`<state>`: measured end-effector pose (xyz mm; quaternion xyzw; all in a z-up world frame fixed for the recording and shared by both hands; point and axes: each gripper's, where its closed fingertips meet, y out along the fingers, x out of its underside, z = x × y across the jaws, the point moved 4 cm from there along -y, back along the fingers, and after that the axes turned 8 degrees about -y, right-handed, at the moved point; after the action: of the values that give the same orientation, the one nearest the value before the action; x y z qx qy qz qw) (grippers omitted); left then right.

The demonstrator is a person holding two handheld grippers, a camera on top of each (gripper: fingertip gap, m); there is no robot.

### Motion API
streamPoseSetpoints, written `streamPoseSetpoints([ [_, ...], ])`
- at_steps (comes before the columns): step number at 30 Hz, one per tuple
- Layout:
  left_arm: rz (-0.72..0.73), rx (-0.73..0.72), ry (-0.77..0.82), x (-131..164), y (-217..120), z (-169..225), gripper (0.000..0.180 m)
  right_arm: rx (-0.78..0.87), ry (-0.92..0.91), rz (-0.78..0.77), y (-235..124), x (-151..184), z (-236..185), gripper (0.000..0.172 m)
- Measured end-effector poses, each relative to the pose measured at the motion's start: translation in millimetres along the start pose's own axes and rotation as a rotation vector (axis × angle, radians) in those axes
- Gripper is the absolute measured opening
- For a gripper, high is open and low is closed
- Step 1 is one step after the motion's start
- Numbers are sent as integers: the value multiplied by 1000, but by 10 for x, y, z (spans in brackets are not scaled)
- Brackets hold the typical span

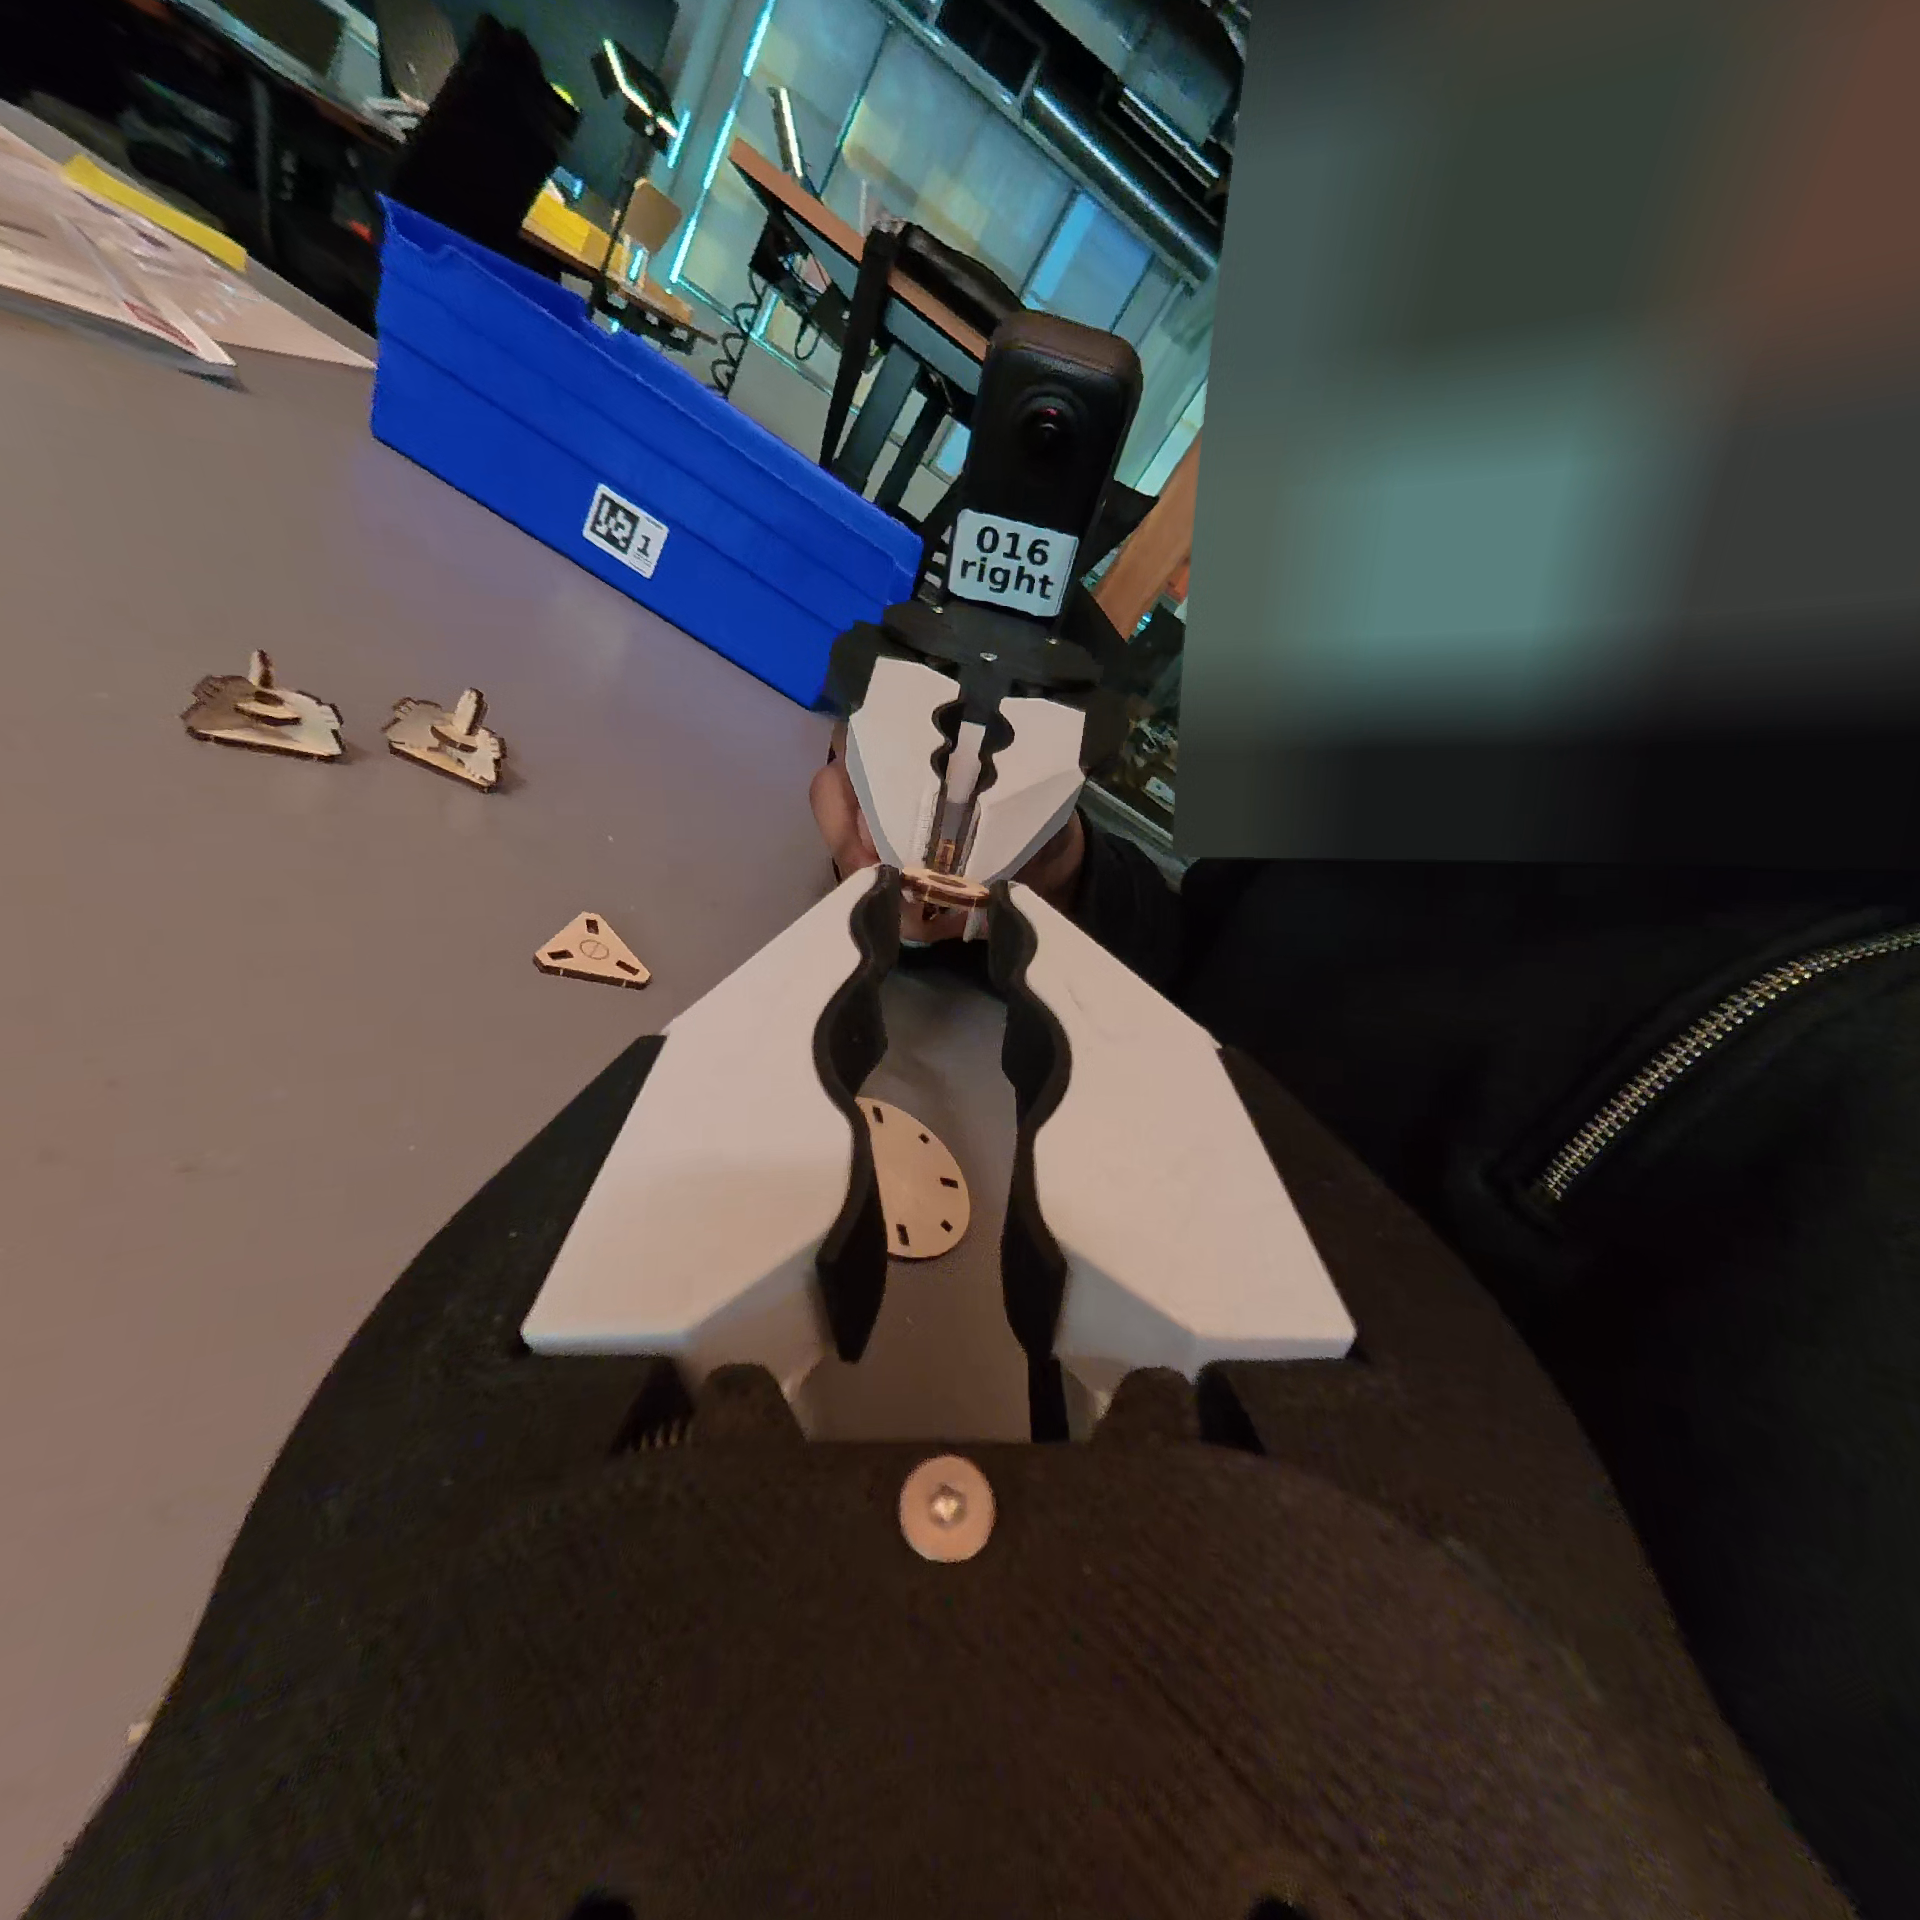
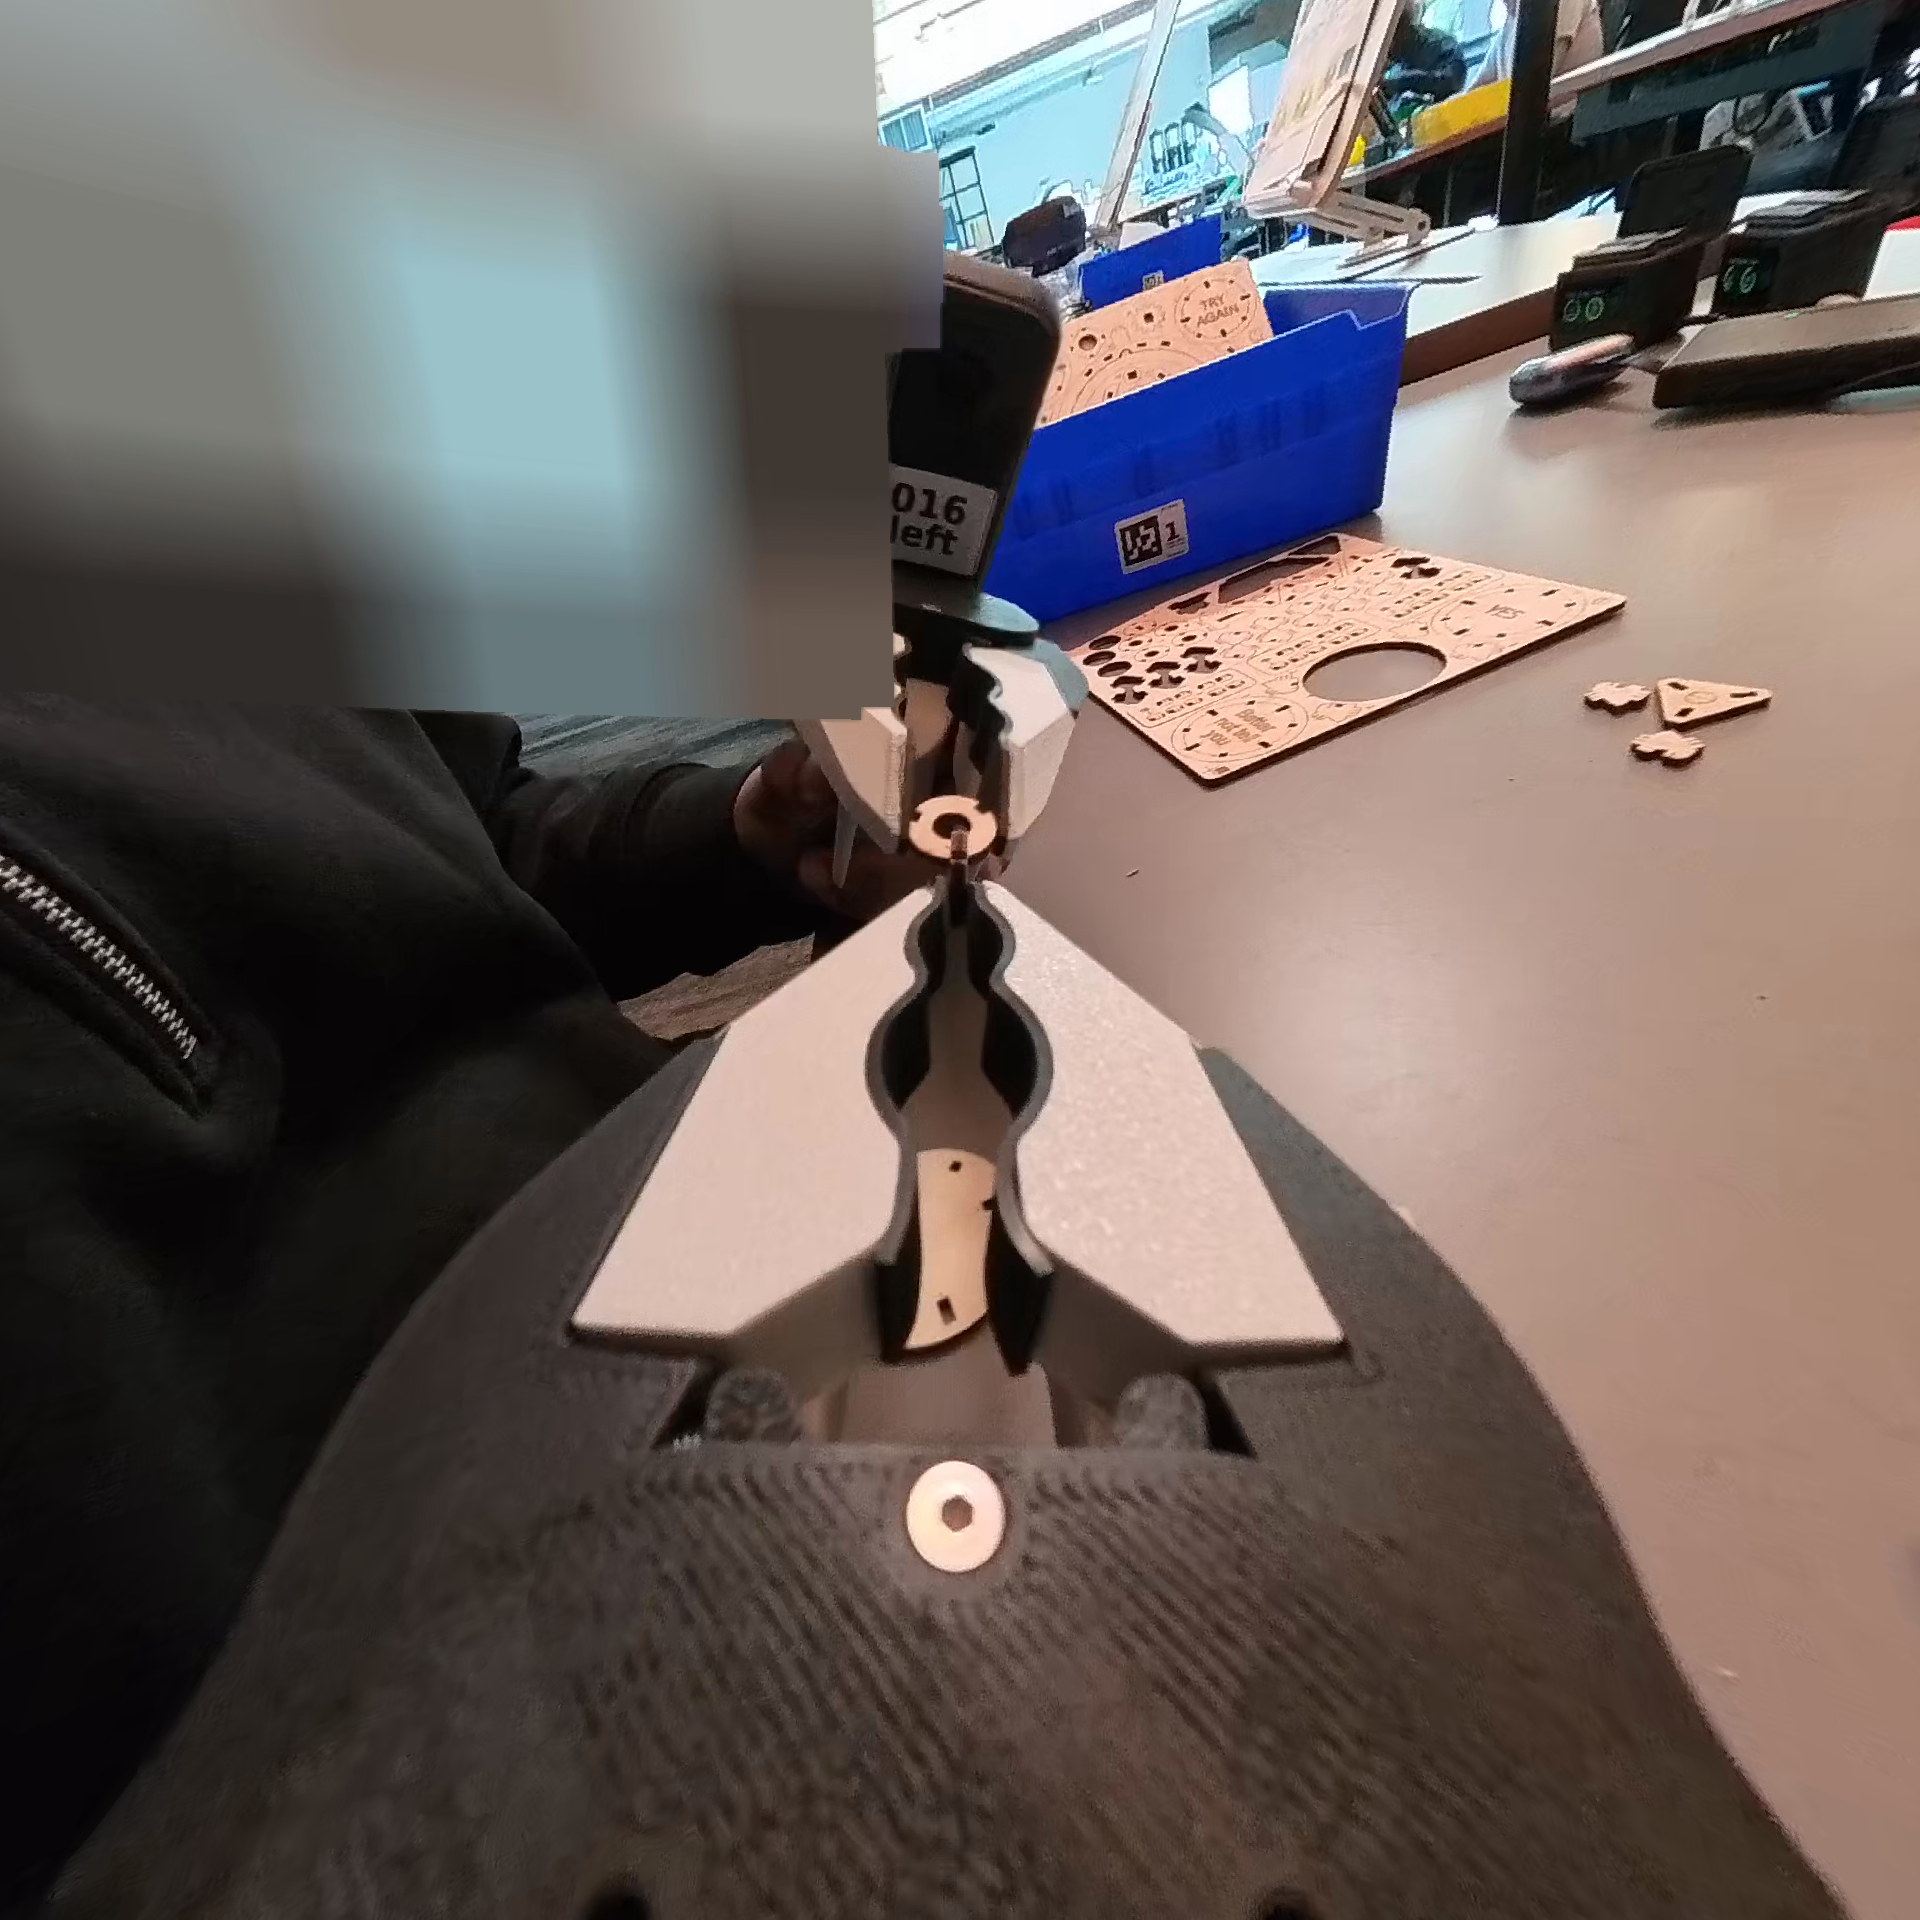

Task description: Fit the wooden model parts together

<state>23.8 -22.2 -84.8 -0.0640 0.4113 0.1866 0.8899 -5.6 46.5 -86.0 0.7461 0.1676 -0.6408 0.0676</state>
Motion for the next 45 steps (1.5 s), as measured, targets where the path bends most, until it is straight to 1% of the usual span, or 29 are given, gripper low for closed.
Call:
streamPoseSetpoints([
  [7,-24,56,-71,17,3,-9,16,-22,4,-9,3,11,-18,0],
  [15,-52,85,-150,49,18,-39,17,-36,20,-38,5,45,-17,0],
  [21,-23,87,-157,23,14,-53,16,-13,18,-23,7,32,4,0],
  [22,-25,81,-151,24,21,-55,19,-5,14,-14,10,23,6,0],
  [24,-28,38,-136,30,34,-78,47,12,1,-4,17,11,7,0],
  [29,59,4,-105,-59,-42,-104,54,21,-1,12,-1,-3,12,0],
  [32,59,9,-102,-59,-41,-100,55,32,-6,7,3,2,15,0],
  [39,78,2,-77,-78,-51,-90,55,70,-67,-65,80,65,-12,0],
  [45,113,-23,-42,-116,-87,-90,55,77,-52,-40,51,43,7,0],
])
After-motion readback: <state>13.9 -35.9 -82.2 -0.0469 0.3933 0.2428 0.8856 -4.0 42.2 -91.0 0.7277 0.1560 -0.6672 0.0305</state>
